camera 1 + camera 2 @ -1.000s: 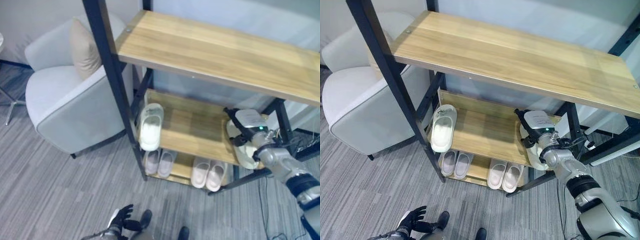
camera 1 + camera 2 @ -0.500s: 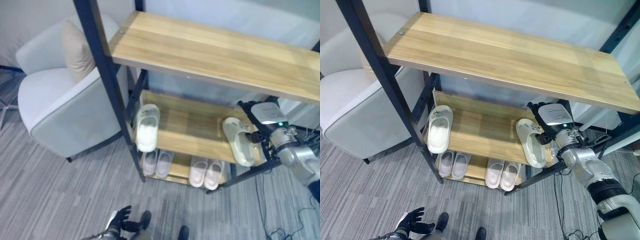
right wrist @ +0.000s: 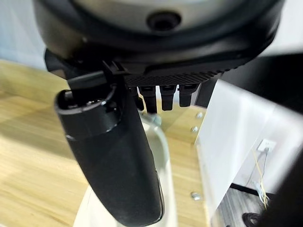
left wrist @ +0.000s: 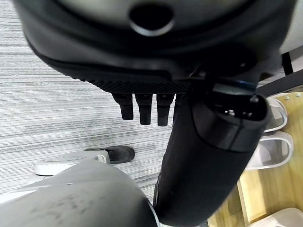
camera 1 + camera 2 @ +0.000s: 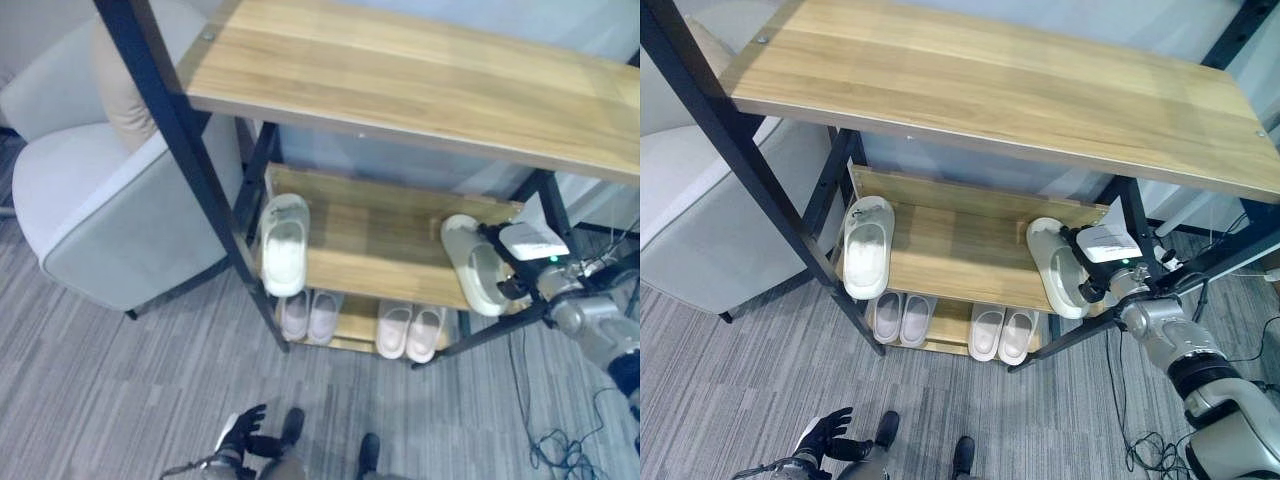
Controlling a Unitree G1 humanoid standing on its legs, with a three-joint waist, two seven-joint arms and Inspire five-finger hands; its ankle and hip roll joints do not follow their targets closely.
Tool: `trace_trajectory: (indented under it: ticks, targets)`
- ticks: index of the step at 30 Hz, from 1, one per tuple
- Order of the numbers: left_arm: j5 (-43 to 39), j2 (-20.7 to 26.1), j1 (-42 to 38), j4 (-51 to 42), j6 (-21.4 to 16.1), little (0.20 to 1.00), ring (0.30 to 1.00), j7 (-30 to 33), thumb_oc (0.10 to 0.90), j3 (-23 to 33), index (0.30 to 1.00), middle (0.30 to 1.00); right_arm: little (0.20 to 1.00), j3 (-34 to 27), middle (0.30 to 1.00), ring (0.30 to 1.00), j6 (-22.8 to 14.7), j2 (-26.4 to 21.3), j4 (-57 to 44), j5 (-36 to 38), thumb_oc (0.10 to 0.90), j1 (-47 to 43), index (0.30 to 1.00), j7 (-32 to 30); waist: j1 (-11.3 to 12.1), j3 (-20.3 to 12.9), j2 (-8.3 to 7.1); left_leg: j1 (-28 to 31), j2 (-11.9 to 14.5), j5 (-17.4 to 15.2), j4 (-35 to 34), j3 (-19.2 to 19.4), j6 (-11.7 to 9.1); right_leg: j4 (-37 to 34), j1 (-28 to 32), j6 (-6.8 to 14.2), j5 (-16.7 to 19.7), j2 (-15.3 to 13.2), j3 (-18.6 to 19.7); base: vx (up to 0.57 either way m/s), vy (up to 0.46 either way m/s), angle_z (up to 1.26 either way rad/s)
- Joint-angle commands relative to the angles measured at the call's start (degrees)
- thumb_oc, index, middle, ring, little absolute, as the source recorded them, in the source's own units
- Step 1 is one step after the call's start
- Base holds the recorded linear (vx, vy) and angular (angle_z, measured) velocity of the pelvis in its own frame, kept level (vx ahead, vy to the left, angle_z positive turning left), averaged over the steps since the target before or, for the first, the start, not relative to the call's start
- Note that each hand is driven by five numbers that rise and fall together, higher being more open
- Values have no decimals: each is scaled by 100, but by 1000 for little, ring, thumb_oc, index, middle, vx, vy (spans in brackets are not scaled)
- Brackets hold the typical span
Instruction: Arrange the slippers neatly on the shoe rack.
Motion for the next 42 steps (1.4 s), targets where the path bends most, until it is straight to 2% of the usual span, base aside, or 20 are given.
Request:
trace_trajectory:
  ticks: [1, 5, 6, 7, 14, 21, 25, 29, 30, 33, 39, 42]
  targets:
    - [-92, -57, -74, 211, -144, 900, 900, 115, 800, -538, 900, 900, 900, 22, 900, 900, 195, 79, 530, 403, 800, -1045, 900, -450, 263, -172, -125, 108, -35, -585, -45, 459, 29, -1, -137, 333, -291, -235, 99, 0, 0, 0]
    - [-136, -29, -106, 249, -147, 900, 900, 161, 800, -588, 900, 900, 900, 242, 900, 900, 268, 358, 1109, 489, 800, -1376, 900, -487, 338, -142, -136, 49, -48, -562, -45, 450, 32, -1, -182, 337, -272, -254, 85, 18, 3, 0]
    - [-155, -22, -108, 227, -148, 900, 900, 170, 800, -592, 900, 900, 564, 276, 564, 564, 271, 438, 1252, 528, 576, -1440, 564, -490, 355, -131, -134, 39, -49, -559, -45, 447, 32, -1, -184, 339, -273, -258, 79, 0, 0, 0]
    - [-162, -18, -101, 224, -154, 900, 900, 180, 800, -602, 900, 900, 300, 292, 300, 300, 278, 473, 1341, 574, 400, -1497, 300, -485, 369, -128, -127, 31, -55, -554, -45, 443, 34, -1, -186, 339, -275, -261, 77, 28, 7, 3]
    - [-190, -29, -112, 235, -145, 900, 900, 239, 800, -613, 900, 900, 300, 270, 300, 300, 257, 581, 1215, 750, 400, -1574, 300, -527, 386, -108, -70, 49, -66, -563, -45, 414, 29, -1, -172, 320, -287, -271, 67, 0, 0, 0]
    - [-118, -95, -104, 280, -85, 900, 900, 244, 800, -529, 900, 900, 300, 50, 300, 300, 171, 573, -90, 714, 400, -1494, 300, -523, 300, -106, 52, 141, -28, -598, -45, 506, 16, -1, -153, 298, -298, -259, 139, 16, -39, 0]
    - [-38, -139, -86, 255, -58, 900, 900, 224, 800, -534, 900, 900, 300, -93, 300, 300, 106, 670, -816, 644, 400, -1406, 300, -446, 224, -109, 178, 196, 4, -617, -45, 585, 9, -1, -141, 280, -313, -256, 203, 0, -48, -2]
    - [-21, -198, -72, 213, -35, 900, 900, 186, 800, -591, 900, 900, 300, -251, 300, 300, 86, 924, -1307, 637, 400, -1358, 300, -401, 151, -103, 356, 227, 15, -614, -45, 665, 9, -1, -159, 267, -327, -254, 276, -5, -36, -8]
    - [-21, -198, -71, 213, -35, 900, 900, 185, 800, -590, 900, 900, 300, -256, 300, 300, 93, 922, -1319, 636, 400, -1352, 300, -395, 152, -102, 357, 229, 16, -615, -45, 667, 9, -1, -158, 266, -327, -253, 278, -35, -25, -15]
    - [-40, -270, -69, 102, -37, 900, 900, 166, 800, -705, 900, 900, 300, -372, 300, 300, 107, 1260, -1601, 613, 400, -1385, 300, -406, 89, -85, 578, 205, 4, -590, -45, 721, 1, -1, -195, 234, -333, -257, 344, -41, -28, -9]
    - [-186, -394, -69, -30, -45, 900, 900, 172, 800, -897, 900, 900, 300, -234, 300, 300, 163, 1961, -1338, 632, 400, -1744, 300, -435, 62, -77, 976, 169, -29, -556, -45, 786, 9, -1, -274, 216, -335, -257, 444, -21, 18, -11]
    - [-304, -423, -89, -52, -56, 900, 900, 191, 800, -973, 900, 900, 300, -120, 300, 300, 187, 2260, -1004, 721, 400, -1920, 300, -459, 98, -107, 1038, 200, -25, -558, -45, 800, 24, -1, -250, 212, -347, -246, 461, 31, 11, -7]
